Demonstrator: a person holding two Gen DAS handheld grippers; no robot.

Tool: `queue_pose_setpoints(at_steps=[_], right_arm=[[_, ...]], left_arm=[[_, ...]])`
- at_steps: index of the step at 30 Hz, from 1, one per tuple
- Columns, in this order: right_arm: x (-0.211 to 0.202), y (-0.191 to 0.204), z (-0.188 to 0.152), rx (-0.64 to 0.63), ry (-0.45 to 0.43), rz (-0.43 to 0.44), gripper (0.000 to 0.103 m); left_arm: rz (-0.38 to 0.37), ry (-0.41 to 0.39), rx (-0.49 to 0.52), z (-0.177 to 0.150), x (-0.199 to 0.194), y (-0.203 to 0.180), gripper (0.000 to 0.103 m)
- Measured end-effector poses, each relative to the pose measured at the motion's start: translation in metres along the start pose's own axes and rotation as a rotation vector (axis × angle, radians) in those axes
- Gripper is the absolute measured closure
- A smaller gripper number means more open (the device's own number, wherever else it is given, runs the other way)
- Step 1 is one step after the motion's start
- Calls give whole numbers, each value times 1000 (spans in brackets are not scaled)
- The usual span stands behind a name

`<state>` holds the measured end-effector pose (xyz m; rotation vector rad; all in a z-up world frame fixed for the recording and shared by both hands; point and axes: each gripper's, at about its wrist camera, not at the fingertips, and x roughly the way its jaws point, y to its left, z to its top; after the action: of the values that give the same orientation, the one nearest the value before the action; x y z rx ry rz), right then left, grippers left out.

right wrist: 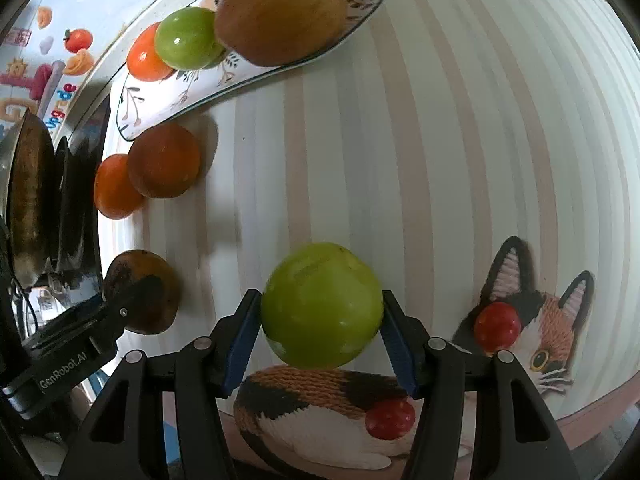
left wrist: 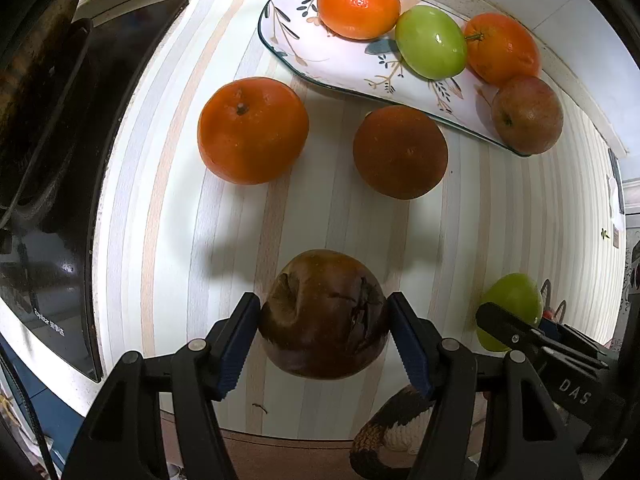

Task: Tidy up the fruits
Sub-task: 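Place the brown apple on the plate with the left tool while the right tool places the green apple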

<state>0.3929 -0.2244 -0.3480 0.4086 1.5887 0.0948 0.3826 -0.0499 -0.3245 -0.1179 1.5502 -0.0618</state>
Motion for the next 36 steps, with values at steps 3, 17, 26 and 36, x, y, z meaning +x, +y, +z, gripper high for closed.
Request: queue_pose_setpoints(at_steps=[3,17,26,36], right_arm=[[-3,-7,0,16,-3,18,34],[-18,-22,-2,46,-73,-3,44],[-107,11,48,-22,-195,147,44],[-112,104,189,-247,-204,-20,44]], left_arm=[[1,-1,-1,0,0,0,40],[-12,-4,14,2,-9,-3,40],[-117,-130,55,42,-88,-14,40],[-27,-100,5,150,-66,7,40]])
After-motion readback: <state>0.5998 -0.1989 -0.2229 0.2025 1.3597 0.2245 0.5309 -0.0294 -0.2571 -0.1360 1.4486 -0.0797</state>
